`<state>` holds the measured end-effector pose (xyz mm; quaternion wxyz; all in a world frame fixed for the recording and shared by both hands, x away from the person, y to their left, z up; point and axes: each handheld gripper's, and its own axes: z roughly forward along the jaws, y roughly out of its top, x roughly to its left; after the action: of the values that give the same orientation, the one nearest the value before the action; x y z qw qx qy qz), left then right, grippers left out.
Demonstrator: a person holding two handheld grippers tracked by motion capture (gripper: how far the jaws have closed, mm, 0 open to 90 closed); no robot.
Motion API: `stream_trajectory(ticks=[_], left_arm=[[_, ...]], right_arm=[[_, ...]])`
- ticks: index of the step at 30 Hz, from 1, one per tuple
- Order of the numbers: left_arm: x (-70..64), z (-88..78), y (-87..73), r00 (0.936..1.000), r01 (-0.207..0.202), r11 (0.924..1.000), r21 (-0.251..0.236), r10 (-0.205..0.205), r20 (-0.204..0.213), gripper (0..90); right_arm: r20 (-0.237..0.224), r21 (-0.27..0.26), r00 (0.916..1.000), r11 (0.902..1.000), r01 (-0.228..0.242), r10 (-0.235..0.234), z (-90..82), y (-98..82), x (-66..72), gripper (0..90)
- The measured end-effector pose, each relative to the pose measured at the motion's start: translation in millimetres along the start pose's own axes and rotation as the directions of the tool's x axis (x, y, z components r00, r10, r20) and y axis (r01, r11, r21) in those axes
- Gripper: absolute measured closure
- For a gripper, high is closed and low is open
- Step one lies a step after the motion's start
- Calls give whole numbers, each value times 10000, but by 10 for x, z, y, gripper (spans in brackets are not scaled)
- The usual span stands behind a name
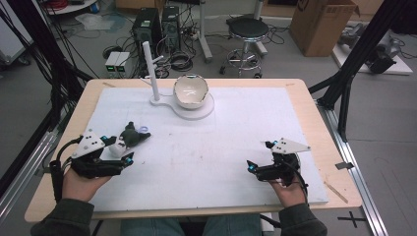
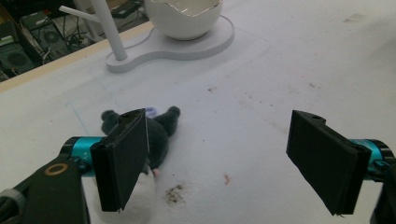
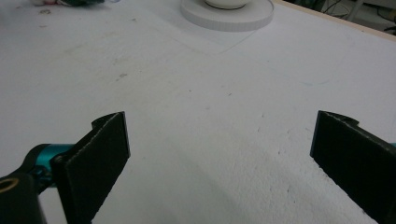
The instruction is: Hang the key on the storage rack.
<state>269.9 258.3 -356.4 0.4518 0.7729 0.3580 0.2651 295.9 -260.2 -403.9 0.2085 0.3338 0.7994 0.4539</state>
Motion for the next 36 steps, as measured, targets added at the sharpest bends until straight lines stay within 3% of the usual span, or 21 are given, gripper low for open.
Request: stream_trajectory(ticks=[13, 36], left_arm=[[237, 116, 113, 9997, 251, 9993, 277, -249, -68, 239], [568, 470, 33, 9964, 743, 9920, 1020, -696, -484, 278]], right_arm=[[-151, -89, 9999, 10000, -35, 34, -3, 2, -21, 39], [-270, -119, 9996, 9999, 116, -119, 36, 17, -18, 39]])
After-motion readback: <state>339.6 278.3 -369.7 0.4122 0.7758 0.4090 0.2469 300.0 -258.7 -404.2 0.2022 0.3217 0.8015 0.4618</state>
